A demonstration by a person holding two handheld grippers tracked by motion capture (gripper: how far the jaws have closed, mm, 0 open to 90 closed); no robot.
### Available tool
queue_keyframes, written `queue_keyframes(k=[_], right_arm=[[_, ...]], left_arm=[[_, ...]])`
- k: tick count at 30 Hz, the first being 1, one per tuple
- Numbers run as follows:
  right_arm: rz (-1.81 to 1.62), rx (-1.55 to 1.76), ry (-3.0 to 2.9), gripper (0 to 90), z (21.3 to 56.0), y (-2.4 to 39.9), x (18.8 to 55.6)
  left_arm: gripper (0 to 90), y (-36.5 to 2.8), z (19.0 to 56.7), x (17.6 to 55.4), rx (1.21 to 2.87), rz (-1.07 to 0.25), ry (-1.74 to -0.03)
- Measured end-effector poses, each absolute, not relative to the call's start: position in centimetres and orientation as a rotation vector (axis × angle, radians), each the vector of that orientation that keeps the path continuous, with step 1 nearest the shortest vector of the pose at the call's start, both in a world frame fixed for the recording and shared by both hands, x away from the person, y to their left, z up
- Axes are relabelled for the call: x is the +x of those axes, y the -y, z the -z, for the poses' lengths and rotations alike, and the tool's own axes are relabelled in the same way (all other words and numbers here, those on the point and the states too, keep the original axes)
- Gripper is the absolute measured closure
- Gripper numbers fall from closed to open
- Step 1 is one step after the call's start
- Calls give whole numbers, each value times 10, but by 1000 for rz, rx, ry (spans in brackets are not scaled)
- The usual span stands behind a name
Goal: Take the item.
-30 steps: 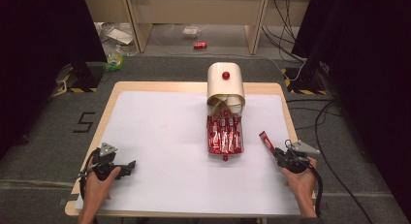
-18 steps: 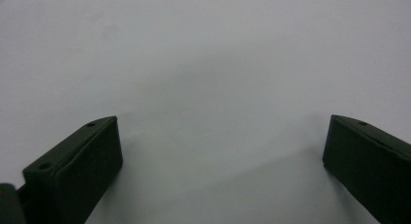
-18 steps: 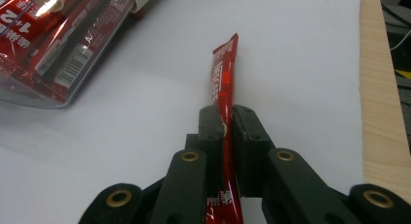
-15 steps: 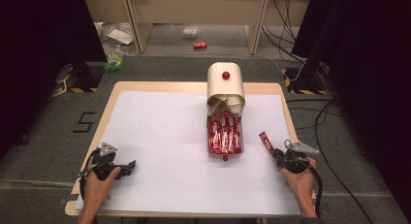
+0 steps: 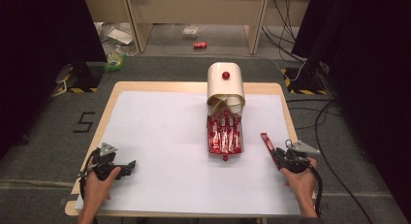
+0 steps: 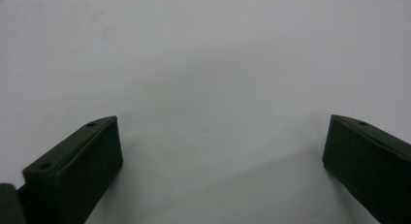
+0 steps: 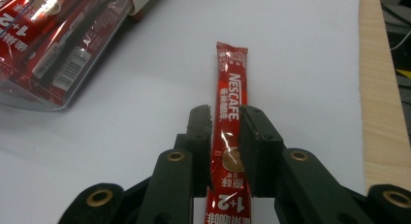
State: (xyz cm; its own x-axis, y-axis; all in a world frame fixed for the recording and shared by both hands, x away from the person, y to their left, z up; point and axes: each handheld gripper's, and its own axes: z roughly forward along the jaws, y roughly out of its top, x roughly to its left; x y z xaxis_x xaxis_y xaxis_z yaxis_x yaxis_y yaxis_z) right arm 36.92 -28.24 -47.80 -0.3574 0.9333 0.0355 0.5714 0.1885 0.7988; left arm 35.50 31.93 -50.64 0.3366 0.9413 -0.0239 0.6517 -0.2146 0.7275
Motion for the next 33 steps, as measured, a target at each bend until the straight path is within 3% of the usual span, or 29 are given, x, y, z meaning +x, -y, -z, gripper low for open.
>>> queue_keyframes(k=[7,22,33], right_arm=[[-1056,1396,-1979,671,473,283,368],[-1090,1339,-1951,399,462,265,368],[-1128,1334,-1937,282,459,255,368]], left_arm=[[0,-319,506,355,1956,-573,-1393],[0,-319,506,355,1956,-573,-1393],[0,-319,506,355,1955,-573,-1393]])
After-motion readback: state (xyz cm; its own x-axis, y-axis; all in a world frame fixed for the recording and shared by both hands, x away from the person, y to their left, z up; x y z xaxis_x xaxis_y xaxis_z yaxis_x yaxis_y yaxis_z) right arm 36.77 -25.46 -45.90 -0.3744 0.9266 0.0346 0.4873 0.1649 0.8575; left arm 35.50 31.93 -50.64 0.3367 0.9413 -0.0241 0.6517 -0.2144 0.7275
